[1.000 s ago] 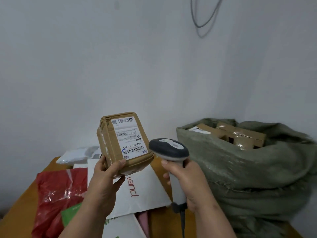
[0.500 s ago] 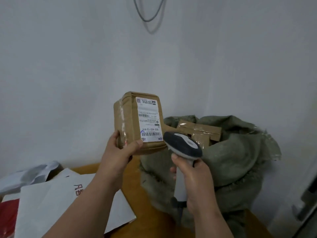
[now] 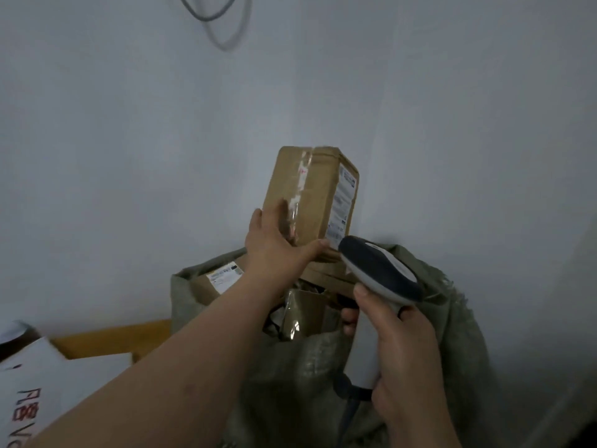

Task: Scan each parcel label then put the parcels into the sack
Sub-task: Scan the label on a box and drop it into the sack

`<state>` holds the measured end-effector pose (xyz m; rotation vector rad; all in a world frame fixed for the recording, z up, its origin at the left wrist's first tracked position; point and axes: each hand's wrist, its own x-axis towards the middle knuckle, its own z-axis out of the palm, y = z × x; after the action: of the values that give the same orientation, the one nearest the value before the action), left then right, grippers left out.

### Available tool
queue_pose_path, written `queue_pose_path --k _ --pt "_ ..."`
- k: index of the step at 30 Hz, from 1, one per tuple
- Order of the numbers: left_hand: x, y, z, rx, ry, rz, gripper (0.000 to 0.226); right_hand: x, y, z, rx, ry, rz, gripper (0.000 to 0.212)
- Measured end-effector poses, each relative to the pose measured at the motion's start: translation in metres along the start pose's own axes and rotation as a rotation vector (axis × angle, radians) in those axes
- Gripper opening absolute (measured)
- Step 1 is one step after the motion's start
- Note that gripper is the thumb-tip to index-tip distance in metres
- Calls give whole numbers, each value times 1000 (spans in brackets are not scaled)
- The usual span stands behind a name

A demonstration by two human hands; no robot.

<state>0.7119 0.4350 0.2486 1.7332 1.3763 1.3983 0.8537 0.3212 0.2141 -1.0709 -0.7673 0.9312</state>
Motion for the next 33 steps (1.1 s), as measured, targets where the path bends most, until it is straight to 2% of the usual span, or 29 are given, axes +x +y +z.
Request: queue_pose_path --k 2,5,7,9,14,16,20,23,33 --pt "5 -4 22 212 -136 -85 91 11 0 -13 13 -13 11 25" --pt "0 -18 36 178 -328 -248 59 21 2 -24 19 -54 30 25" --pt "-8 -24 38 165 -373 -268 33 25 3 -28 8 -70 48 24" --pt "-15 -25 33 198 -366 -251 21 26 4 -27 -17 -84 54 21" --pt "-33 -24 7 151 -226 -263 9 13 7 -13 -57 -155 76 12" --pt "-45 -22 -11 61 -157 -279 16 1 6 -2 -77 -200 74 7" --pt "-76 -21 -64 -65 1 -304 10 -36 1 30 -87 -320 53 21" --pt "-111 -34 -115 -102 124 -324 11 -76 9 60 -118 -386 51 15" --pt "-293 -119 -300 -204 468 -641 9 -240 85 167 -271 -610 178 22"
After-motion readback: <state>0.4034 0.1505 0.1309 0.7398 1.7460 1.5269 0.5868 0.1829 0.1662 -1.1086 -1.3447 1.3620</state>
